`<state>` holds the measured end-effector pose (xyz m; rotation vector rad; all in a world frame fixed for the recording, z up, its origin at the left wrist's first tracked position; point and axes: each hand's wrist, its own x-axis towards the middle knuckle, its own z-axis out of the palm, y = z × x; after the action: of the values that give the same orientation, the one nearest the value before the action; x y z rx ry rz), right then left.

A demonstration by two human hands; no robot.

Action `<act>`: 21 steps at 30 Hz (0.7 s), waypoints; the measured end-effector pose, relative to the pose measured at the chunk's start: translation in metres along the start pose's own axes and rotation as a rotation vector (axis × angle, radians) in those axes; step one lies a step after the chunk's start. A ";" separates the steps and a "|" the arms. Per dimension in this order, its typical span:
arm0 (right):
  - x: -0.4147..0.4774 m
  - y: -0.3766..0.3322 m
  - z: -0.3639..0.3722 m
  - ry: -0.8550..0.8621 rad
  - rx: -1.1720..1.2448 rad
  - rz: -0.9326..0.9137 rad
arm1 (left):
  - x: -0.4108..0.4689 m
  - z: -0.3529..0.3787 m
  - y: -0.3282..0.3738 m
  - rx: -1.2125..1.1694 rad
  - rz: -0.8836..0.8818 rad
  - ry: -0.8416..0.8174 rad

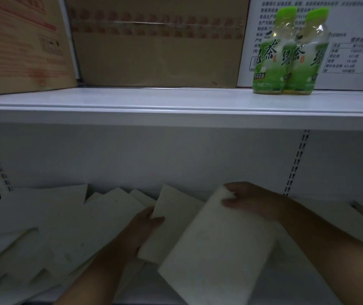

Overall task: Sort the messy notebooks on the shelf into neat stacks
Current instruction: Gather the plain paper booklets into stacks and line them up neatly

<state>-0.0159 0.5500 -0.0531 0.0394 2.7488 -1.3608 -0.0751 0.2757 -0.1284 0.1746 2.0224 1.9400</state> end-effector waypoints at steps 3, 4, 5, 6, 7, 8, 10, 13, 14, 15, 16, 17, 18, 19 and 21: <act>0.025 -0.032 0.043 0.046 -0.282 -0.241 | -0.003 0.001 0.005 0.096 -0.009 -0.057; 0.033 -0.036 0.054 0.101 -0.388 -0.281 | -0.005 0.001 0.007 0.123 0.003 -0.077; 0.040 -0.040 0.065 0.178 -0.492 -0.297 | -0.006 0.001 0.008 0.132 0.014 -0.101; 0.045 -0.037 0.071 0.256 -0.583 -0.282 | -0.005 0.000 0.006 0.141 0.024 -0.118; 0.049 -0.033 0.076 0.321 -0.637 -0.281 | -0.006 0.001 0.005 0.168 0.043 -0.122; 0.050 -0.029 0.079 0.369 -0.645 -0.280 | -0.005 0.001 0.003 0.201 0.061 -0.117; 0.051 -0.015 0.077 0.449 -0.576 -0.256 | -0.002 0.000 -0.003 0.215 0.087 -0.092; 0.044 0.018 0.056 0.294 -0.603 0.042 | -0.001 0.002 -0.007 0.168 0.077 0.012; 0.037 0.028 0.050 0.168 -0.643 0.159 | 0.001 0.001 -0.008 0.117 0.068 0.047; 0.029 0.036 0.046 0.040 -0.655 0.237 | 0.001 0.001 -0.008 0.077 0.052 0.084; 0.020 0.039 0.045 -0.049 -0.666 0.262 | 0.003 0.000 -0.009 0.050 0.035 0.106; 0.013 0.042 0.044 -0.087 -0.671 0.267 | 0.006 -0.001 -0.009 0.046 0.012 0.125; 0.008 0.044 0.044 -0.105 -0.681 0.271 | 0.009 -0.002 -0.011 0.034 -0.008 0.132; 0.004 0.046 0.043 -0.098 -0.690 0.276 | 0.011 -0.002 -0.012 0.024 -0.020 0.143; 0.002 0.049 0.042 -0.043 -0.687 0.279 | 0.013 -0.004 -0.014 0.008 -0.030 0.160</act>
<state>-0.0131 0.5464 -0.1174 0.3280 2.8690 -0.3151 -0.0869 0.2750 -0.1441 -0.0091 2.1194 1.9841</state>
